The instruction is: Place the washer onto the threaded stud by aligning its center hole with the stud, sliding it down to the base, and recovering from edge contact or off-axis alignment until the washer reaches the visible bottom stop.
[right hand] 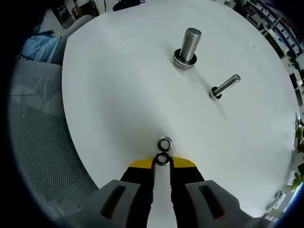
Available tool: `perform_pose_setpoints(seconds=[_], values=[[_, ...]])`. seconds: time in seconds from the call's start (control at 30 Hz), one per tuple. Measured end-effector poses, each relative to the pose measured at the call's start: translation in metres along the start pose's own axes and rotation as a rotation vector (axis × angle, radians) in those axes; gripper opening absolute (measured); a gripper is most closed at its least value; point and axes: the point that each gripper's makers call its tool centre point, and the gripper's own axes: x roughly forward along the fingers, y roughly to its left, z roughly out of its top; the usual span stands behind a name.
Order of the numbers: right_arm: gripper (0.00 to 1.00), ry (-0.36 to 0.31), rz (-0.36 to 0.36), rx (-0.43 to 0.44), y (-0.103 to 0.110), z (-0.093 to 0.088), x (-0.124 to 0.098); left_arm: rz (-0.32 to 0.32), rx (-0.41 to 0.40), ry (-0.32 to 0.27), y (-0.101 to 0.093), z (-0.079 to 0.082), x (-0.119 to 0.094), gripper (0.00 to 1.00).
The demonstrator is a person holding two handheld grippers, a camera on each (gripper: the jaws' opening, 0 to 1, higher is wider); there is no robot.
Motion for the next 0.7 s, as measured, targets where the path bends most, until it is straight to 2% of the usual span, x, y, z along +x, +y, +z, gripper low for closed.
perform_pose_setpoints(seconds=[0.07, 0.17, 0.3, 0.53, 0.7], values=[[0.13, 0.013, -0.001, 0.007, 0.001, -0.003, -0.002, 0.003, 0.001, 0.003, 0.0, -0.001, 0.0, 0.22], [0.13, -0.033, 0.002, 0.024, 0.002, 0.004, -0.012, 0.002, 0.003, 0.006, 0.0, -0.001, 0.0, 0.22], [0.13, -0.061, -0.013, 0.029, -0.006, 0.01, -0.02, 0.0, 0.006, 0.003, -0.001, 0.0, 0.0, 0.22], [0.13, -0.14, -0.052, 0.04, -0.027, 0.037, -0.045, 0.0, 0.002, 0.001, 0.0, 0.0, 0.0, 0.22], [0.13, -0.168, -0.064, 0.045, -0.041, 0.052, -0.055, 0.005, 0.003, 0.002, 0.0, 0.0, 0.0, 0.22]])
